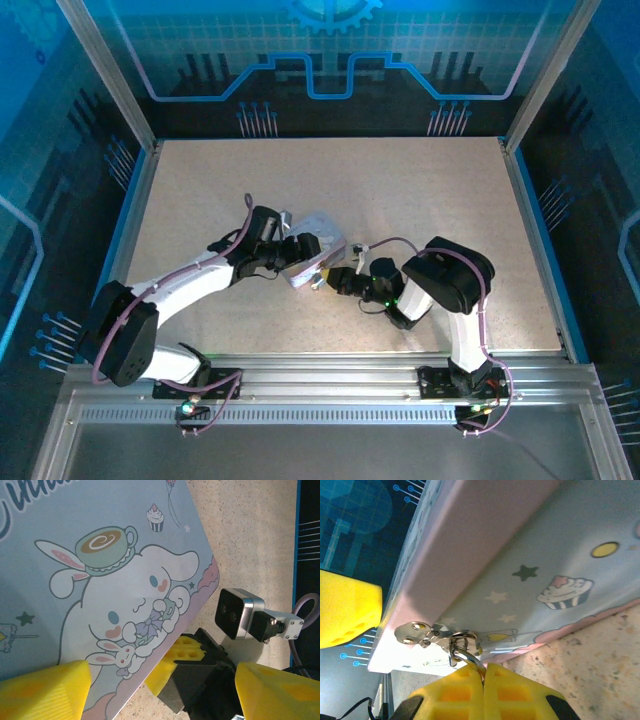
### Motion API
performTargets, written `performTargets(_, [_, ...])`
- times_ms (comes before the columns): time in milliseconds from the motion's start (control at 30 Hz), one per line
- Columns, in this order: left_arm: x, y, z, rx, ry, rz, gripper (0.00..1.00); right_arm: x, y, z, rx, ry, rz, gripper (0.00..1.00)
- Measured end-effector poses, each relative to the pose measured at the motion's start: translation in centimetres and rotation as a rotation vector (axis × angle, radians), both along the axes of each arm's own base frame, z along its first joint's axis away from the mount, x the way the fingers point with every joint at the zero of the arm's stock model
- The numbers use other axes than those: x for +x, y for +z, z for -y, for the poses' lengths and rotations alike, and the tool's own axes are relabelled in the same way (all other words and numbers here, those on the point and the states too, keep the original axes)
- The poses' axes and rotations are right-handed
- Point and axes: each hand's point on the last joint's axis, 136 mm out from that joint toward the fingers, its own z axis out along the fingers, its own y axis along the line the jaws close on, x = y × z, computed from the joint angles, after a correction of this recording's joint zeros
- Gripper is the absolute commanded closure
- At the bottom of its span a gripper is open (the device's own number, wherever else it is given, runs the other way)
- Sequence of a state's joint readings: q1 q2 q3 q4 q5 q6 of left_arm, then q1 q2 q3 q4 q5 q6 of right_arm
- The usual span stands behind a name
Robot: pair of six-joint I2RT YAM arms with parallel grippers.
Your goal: Unlock a padlock with a key
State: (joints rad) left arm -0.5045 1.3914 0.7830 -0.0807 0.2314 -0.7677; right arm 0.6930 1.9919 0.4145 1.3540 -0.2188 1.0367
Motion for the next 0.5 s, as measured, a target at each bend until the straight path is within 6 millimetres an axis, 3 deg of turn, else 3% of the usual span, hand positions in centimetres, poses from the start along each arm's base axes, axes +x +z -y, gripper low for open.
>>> performTargets(500, [-0.13, 0.08, -0.01, -0.035, 0.000, 0.060, 0.22, 0.38, -0.03, 1.02, 0.027, -0.026, -0.044, 0.94])
